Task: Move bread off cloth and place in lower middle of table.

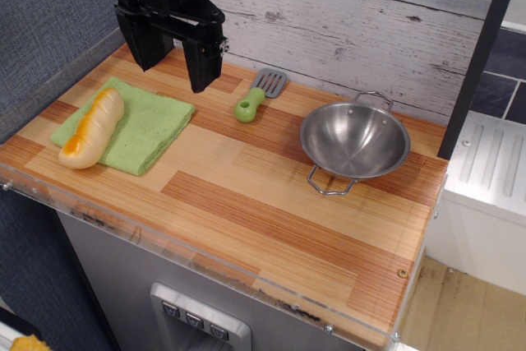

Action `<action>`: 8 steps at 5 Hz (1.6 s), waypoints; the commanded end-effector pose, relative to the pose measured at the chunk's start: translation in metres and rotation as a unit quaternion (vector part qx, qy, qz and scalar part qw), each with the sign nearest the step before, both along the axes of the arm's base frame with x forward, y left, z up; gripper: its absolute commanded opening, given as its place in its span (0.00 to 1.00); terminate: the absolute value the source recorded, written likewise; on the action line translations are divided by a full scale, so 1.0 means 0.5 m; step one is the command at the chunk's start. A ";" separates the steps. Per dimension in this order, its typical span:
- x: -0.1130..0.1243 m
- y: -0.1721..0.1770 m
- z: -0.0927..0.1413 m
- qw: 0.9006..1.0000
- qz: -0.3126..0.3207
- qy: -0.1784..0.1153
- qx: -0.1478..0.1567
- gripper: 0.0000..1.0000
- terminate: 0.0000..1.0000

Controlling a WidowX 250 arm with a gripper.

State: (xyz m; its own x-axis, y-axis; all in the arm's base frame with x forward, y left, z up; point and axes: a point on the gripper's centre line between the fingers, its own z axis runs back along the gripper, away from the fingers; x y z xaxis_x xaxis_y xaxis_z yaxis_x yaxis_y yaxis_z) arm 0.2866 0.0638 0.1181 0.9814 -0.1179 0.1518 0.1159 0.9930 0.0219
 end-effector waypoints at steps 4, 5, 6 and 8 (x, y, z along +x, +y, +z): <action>-0.054 0.297 -0.064 0.993 0.119 0.004 -0.002 1.00 0.00; -0.055 0.330 -0.096 0.993 0.118 0.024 0.005 1.00 0.00; -0.057 0.304 -0.119 0.994 0.101 0.036 0.017 1.00 0.00; -0.061 0.250 -0.078 0.996 0.087 0.012 0.028 1.00 0.00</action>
